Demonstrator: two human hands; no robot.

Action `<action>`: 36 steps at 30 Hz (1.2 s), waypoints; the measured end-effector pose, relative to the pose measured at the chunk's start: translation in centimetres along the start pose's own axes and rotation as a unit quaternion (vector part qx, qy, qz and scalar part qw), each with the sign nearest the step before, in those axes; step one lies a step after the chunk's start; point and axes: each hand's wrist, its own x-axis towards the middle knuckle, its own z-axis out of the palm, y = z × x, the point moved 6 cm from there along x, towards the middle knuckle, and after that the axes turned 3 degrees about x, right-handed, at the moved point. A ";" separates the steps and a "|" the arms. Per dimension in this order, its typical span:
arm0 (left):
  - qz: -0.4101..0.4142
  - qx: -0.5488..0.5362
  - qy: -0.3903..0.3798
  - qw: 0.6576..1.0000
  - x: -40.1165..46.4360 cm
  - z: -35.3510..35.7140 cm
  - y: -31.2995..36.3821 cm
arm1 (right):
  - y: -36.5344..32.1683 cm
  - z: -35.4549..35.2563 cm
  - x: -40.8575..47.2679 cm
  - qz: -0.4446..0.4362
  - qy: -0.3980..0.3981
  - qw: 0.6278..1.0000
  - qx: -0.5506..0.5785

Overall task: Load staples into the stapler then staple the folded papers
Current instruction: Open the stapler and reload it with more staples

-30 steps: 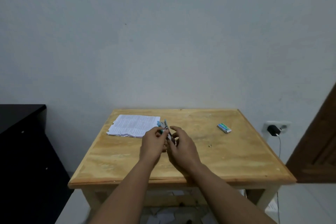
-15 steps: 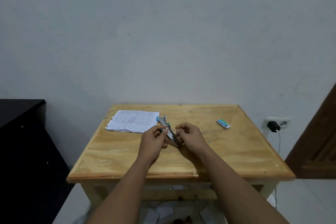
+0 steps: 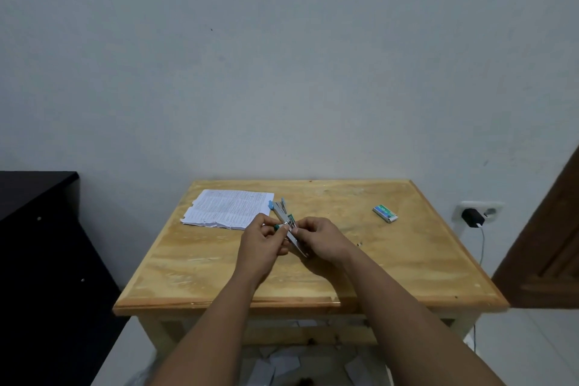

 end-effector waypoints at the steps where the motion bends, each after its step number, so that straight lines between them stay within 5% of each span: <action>1: -0.004 -0.020 0.013 1.000 0.1 -0.3 0.0 | 0.2 -0.3 0.1 0.003 0.019 1.000 0.020; 5: -0.025 -0.103 0.057 0.993 0.6 -1.4 -0.5 | 1.1 -1.9 -0.1 0.022 0.083 0.966 0.245; 9: 0.031 0.051 0.065 0.996 0.2 -0.6 -0.5 | 2.7 -2.5 0.4 0.016 0.125 0.928 0.352; 14: 0.130 0.235 0.034 0.963 -0.7 1.1 0.7 | 2.8 -2.8 0.4 0.009 0.127 0.937 0.325; 19: 0.271 0.421 -0.025 0.865 -1.6 3.2 1.2 | 2.6 -2.3 0.4 0.012 0.118 0.954 0.277; 36: 0.246 0.525 -0.068 0.812 -1.4 4.1 0.7 | 2.3 -2.3 0.3 0.018 0.104 0.943 0.316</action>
